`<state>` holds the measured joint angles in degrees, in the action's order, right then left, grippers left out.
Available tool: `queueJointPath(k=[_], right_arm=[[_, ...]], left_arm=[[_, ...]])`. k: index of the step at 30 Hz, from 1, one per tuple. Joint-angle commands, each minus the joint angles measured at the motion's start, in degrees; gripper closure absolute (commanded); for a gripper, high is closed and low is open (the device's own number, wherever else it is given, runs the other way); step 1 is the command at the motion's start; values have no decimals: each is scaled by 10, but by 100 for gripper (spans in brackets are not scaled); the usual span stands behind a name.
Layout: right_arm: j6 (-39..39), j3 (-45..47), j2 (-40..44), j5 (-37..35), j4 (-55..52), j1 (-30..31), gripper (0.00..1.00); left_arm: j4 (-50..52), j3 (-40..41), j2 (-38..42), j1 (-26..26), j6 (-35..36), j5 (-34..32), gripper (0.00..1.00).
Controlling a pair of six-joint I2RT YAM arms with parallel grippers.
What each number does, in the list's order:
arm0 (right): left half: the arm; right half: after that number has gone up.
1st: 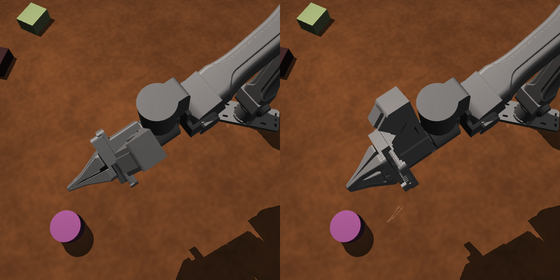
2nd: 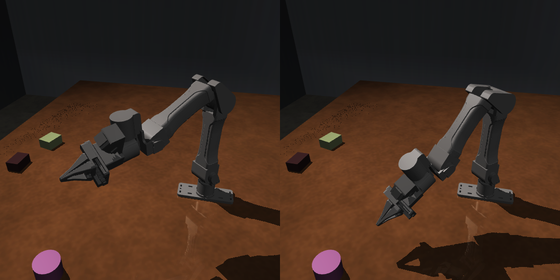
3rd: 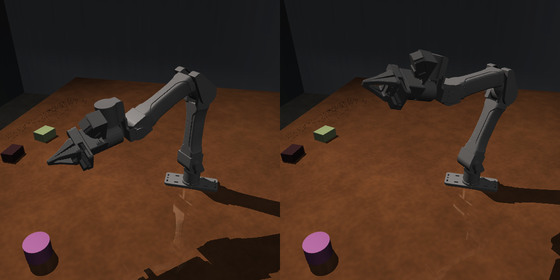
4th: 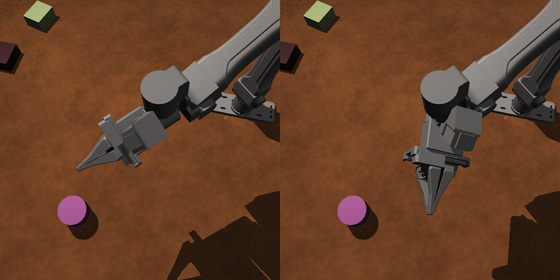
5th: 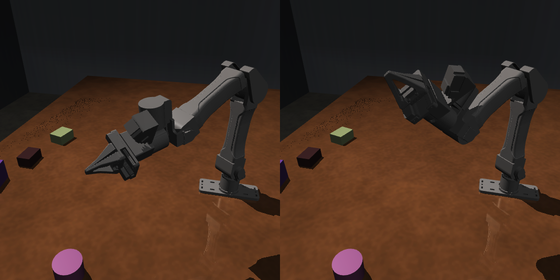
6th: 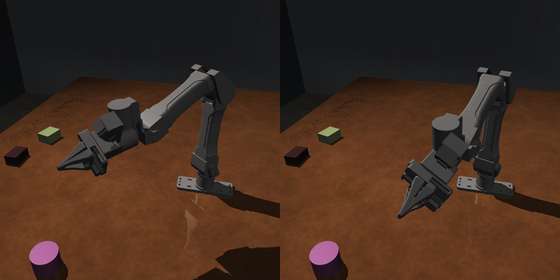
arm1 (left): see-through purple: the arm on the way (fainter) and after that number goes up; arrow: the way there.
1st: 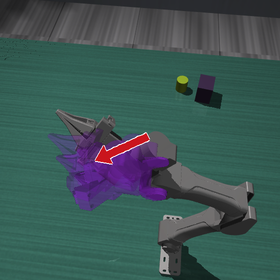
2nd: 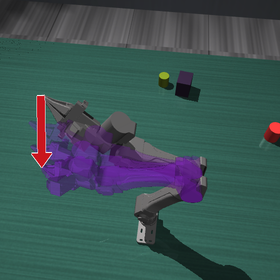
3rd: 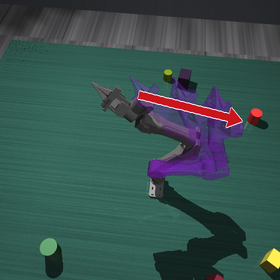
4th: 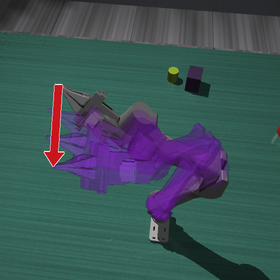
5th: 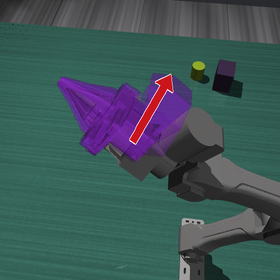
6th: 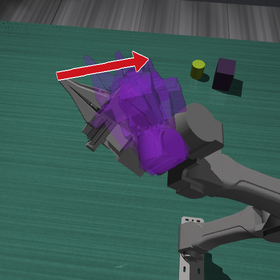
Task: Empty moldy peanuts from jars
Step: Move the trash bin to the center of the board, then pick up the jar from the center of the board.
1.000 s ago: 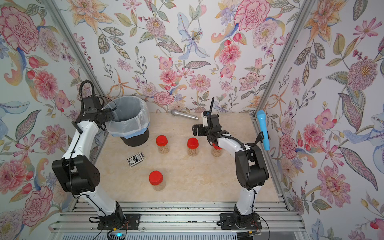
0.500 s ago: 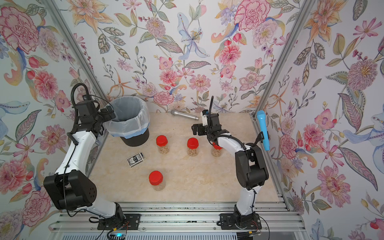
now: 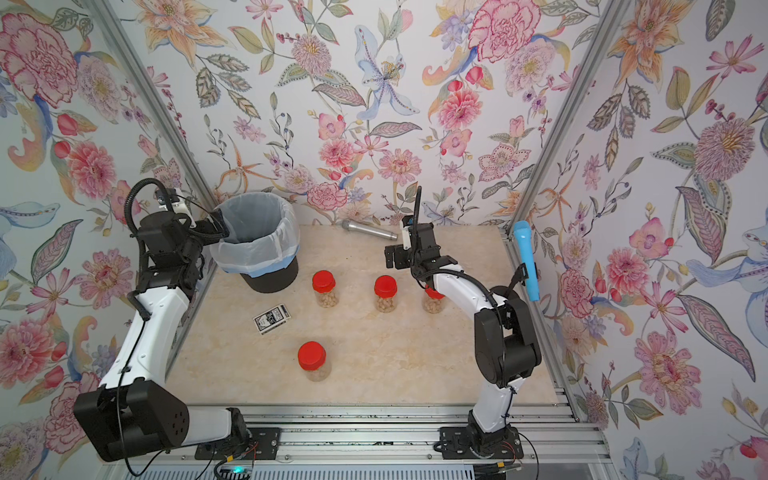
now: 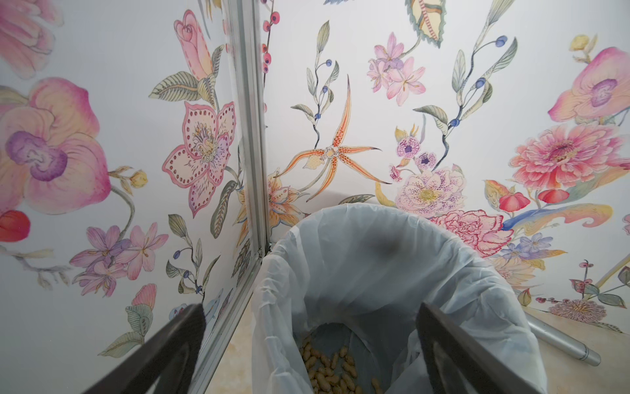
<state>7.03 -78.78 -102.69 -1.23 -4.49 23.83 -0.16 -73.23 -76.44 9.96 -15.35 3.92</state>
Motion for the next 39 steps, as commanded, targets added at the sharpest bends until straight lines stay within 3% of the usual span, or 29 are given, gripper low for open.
queueJointPath(k=[1,16,28,36,39], right_arm=[[-22,-15,24,-100,-39,18,0],[-56,41,101,-75,-53,36,0],[-36,104,175,-21,-59,49,0],[-22,155,222,-23,-32,58,0],[-16,177,239,-25,-17,60,0]], left_arm=[[-35,14,28,-20,30,4,0],[-28,53,88,-151,98,-67,0],[-43,105,128,-276,84,-156,0],[-69,139,104,-289,19,-141,0],[-82,153,97,-289,9,-95,0]])
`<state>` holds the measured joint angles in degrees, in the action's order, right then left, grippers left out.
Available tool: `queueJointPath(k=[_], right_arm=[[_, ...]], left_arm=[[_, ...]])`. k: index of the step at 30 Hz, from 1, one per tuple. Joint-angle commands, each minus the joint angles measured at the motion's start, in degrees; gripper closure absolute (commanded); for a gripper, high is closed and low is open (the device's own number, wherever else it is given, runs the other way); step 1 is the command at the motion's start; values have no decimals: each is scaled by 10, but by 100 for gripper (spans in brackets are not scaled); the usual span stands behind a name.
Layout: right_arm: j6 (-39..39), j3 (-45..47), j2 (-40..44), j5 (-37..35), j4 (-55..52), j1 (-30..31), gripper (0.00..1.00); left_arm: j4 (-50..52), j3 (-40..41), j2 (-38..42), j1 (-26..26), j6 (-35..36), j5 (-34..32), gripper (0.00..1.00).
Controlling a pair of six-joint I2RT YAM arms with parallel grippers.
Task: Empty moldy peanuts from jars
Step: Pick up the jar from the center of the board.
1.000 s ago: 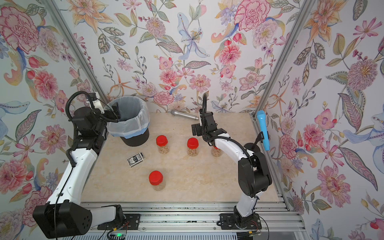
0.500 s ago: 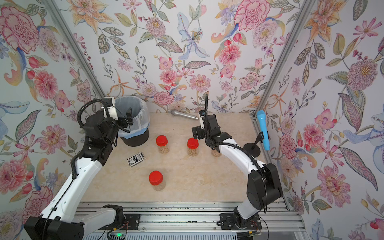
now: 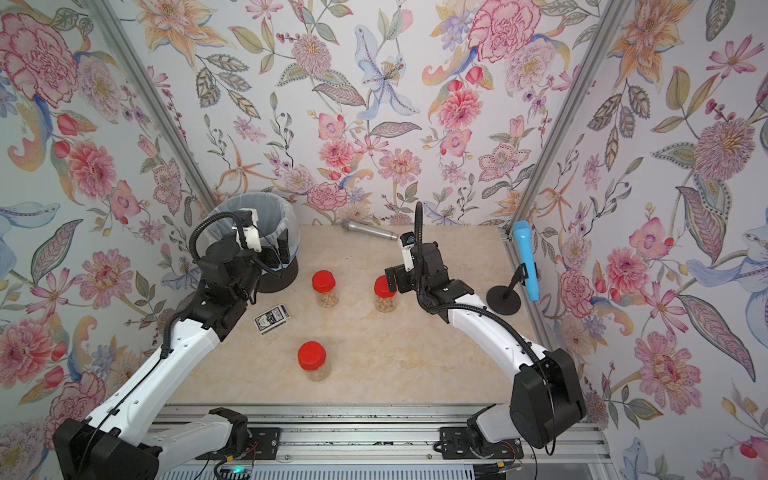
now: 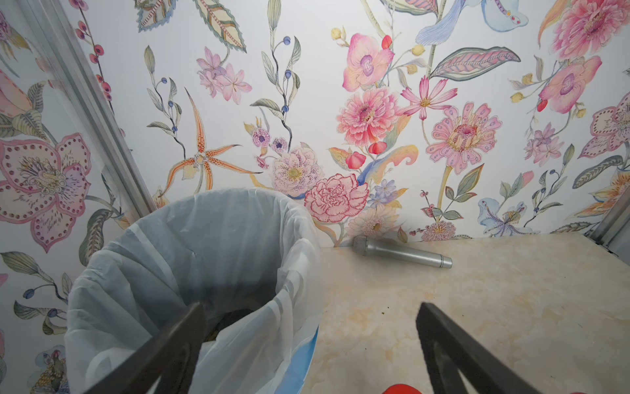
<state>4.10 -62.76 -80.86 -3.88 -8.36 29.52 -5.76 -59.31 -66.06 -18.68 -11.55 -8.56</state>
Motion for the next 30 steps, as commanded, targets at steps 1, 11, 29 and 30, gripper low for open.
queueJointPath(k=[1,11,29,30], right_arm=[[14,21,24,4,22,4,0],[27,42,36,62,-15,27,0],[65,95,63,31,-27,253,0],[73,101,62,22,-16,268,0]], left_arm=[[-29,17,-11,-2,-36,33,0],[-18,18,-15,-1,-2,79,0],[39,26,-71,-3,-52,37,0],[49,21,-78,-1,-58,31,0]])
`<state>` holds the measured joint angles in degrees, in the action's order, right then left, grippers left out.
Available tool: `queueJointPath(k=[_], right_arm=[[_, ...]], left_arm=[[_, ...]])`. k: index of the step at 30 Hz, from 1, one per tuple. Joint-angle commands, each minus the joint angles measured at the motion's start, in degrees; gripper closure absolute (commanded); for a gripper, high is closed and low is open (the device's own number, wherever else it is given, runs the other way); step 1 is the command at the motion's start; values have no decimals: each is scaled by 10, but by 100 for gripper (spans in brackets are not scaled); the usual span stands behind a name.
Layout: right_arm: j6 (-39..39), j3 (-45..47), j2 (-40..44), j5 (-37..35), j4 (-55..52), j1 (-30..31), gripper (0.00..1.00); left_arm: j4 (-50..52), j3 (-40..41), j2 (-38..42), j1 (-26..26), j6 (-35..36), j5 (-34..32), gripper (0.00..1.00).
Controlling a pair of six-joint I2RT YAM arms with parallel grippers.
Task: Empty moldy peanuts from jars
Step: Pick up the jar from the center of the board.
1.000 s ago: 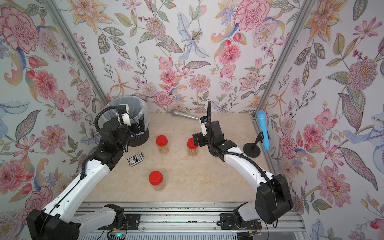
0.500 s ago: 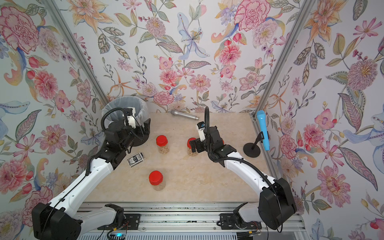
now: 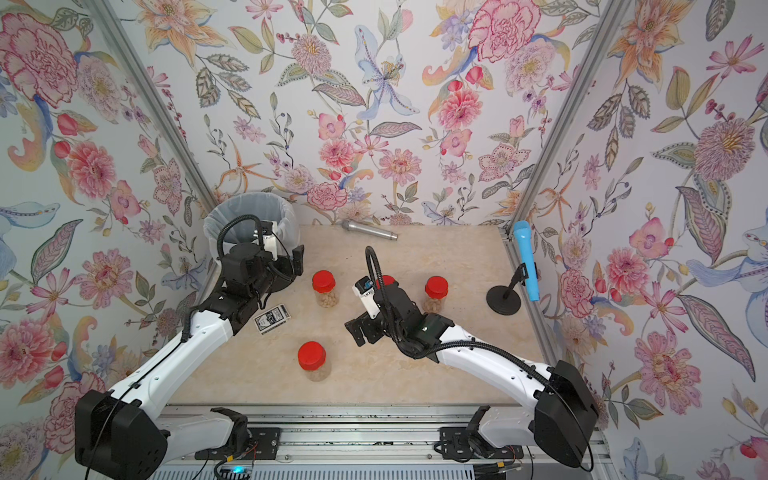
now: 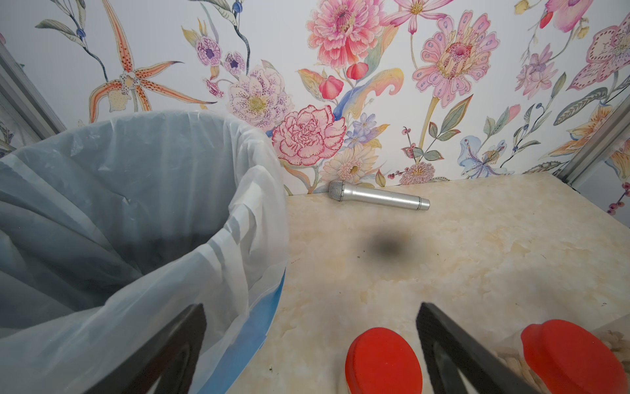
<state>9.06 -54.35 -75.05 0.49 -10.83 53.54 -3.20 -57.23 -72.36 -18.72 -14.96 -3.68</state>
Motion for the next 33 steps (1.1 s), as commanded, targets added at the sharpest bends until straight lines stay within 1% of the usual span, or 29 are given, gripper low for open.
queueJointPath(k=[1,7,12,21,27,33], right_arm=[[30,24,3,-24,23,42,0],[58,26,-34,-50,59,112,0],[62,16,-66,-67,77,148,0],[52,-40,-142,-73,85,171,0],[49,-65,-180,-62,89,171,0],[46,-78,-206,-65,96,172,0]], left_arm=[[27,-2,-19,-2,-27,-21,0],[24,-4,-33,3,-21,13,0],[13,0,-30,10,-13,21,0],[11,11,-28,28,-10,37,0],[2,27,-11,36,-12,43,0],[7,25,-9,44,-13,41,0]])
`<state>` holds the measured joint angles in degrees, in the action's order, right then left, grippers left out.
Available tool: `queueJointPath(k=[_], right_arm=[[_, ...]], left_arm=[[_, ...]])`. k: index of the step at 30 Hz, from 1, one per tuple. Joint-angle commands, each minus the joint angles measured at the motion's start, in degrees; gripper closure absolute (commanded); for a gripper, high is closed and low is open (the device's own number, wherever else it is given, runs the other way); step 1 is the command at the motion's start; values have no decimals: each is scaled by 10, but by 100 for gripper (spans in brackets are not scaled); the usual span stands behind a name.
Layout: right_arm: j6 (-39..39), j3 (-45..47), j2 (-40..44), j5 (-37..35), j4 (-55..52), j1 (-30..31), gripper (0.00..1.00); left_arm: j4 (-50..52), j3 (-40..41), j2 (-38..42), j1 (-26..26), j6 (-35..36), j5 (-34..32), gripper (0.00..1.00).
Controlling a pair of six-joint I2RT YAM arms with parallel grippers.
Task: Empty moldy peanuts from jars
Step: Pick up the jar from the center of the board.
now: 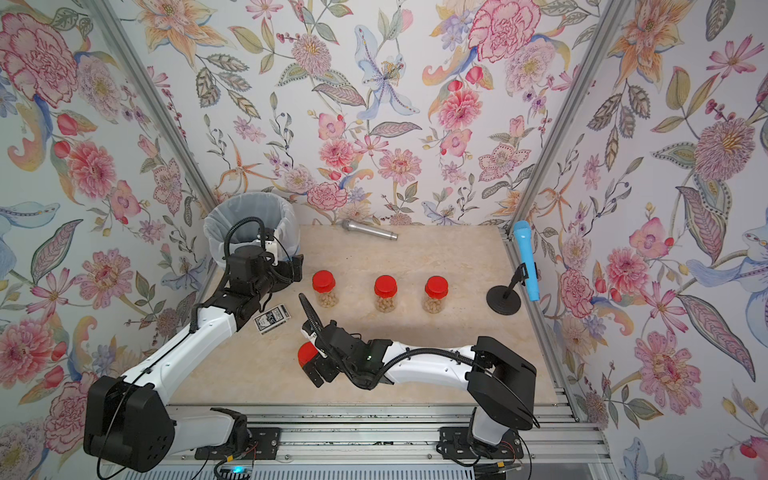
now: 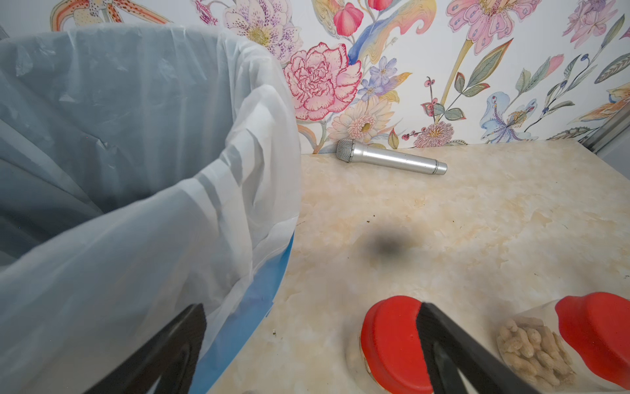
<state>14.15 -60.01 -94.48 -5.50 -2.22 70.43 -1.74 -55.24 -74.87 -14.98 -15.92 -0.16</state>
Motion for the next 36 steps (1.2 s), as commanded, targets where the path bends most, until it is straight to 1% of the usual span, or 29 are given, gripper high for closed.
queueJointPath(k=[1,13,23,31,36], right_arm=[[-5,-24,-17,-4,11,3,0],[-2,-48,-67,17,26,3,0],[16,-35,-83,28,60,-14,0],[22,-29,-94,50,73,-23,6],[23,-27,-98,48,71,-23,9]], left_arm=[[-8,5,17,6,-3,5,0],[-13,20,30,17,-9,-10,0],[-12,30,33,20,-9,-11,0],[-12,33,32,20,-9,-16,0],[-12,33,31,22,-8,-17,0]])
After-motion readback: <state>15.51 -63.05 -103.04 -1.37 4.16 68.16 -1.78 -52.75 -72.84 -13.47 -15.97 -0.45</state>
